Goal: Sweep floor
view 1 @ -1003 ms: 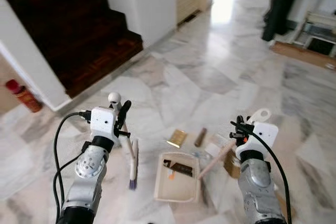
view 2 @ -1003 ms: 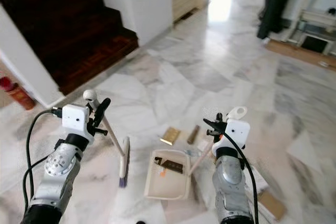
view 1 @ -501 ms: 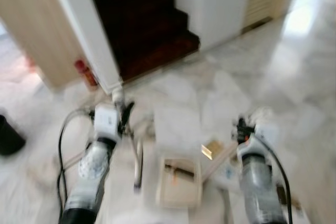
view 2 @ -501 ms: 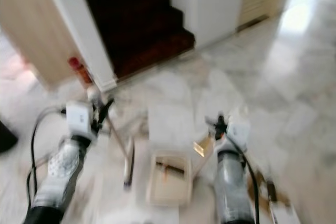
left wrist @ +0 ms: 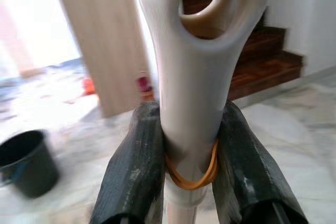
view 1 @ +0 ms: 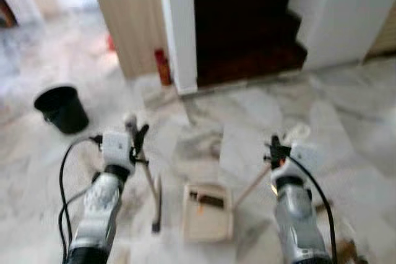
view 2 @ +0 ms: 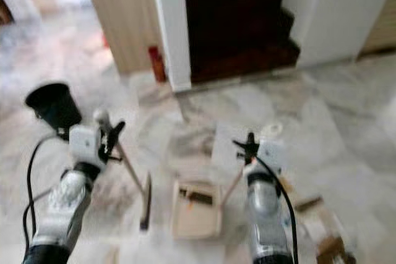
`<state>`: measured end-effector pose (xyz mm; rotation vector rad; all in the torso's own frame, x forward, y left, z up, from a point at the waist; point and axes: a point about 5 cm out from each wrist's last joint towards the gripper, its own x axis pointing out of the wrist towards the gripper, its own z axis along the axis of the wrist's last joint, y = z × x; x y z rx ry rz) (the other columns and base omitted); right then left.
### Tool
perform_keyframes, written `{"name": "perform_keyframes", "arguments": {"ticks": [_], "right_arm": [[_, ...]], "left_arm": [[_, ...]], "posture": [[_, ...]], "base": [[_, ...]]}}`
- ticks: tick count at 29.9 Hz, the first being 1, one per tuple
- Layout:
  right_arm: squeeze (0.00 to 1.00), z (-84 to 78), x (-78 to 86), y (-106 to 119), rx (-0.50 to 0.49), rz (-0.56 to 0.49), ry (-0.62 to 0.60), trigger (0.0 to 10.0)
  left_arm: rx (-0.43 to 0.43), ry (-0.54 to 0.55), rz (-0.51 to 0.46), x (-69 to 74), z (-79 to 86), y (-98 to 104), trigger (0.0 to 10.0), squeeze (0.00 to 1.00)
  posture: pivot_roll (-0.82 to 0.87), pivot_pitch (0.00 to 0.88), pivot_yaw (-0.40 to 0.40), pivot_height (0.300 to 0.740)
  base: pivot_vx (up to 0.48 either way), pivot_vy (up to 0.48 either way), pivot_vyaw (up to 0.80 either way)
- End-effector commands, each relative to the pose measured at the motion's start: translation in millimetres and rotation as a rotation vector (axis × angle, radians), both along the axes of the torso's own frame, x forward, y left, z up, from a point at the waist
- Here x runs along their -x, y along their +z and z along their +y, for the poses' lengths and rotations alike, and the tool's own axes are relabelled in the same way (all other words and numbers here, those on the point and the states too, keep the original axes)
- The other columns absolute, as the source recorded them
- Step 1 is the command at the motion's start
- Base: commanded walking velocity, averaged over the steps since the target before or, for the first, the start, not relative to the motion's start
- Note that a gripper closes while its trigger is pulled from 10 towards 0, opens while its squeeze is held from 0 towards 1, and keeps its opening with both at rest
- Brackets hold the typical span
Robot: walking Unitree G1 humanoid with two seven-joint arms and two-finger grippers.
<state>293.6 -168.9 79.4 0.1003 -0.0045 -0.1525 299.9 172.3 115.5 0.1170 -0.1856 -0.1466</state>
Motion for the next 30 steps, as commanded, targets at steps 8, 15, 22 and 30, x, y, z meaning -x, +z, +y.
{"name": "perform_keyframes", "arguments": {"ticks": [8,15,22,30], "right_arm": [[0.0,-3.2,-4.6,10.8,-0.021,-0.043,-0.003,10.0],[0.0,1.3,-5.1,10.6,0.015,-0.037,0.037,10.0],[0.0,1.4,-4.7,11.5,0.0,-0.041,0.04,10.0],[0.0,1.2,-5.6,11.2,-0.003,-0.037,0.058,10.0]], "left_arm": [[0.016,-0.002,-0.04,-1.9,-2.7,9.6,10.0,0.0],[0.017,0.005,-0.037,-0.8,-1.2,9.5,10.0,0.0],[-0.001,0.003,-0.029,-0.4,-3.0,8.2,10.0,0.0],[-0.005,0.011,-0.022,-1.8,-3.0,7.0,10.0,0.0]], "posture": [[0.03,0.015,0.064,0.74],[0.04,0.019,0.058,0.74],[0.03,0.023,0.053,0.74],[0.03,0.028,0.043,0.74]], "base": [[0.0,0.0,0.21],[0.0,0.0,0.23],[0.0,0.0,0.8],[0.0,0.0,0.7]]}}
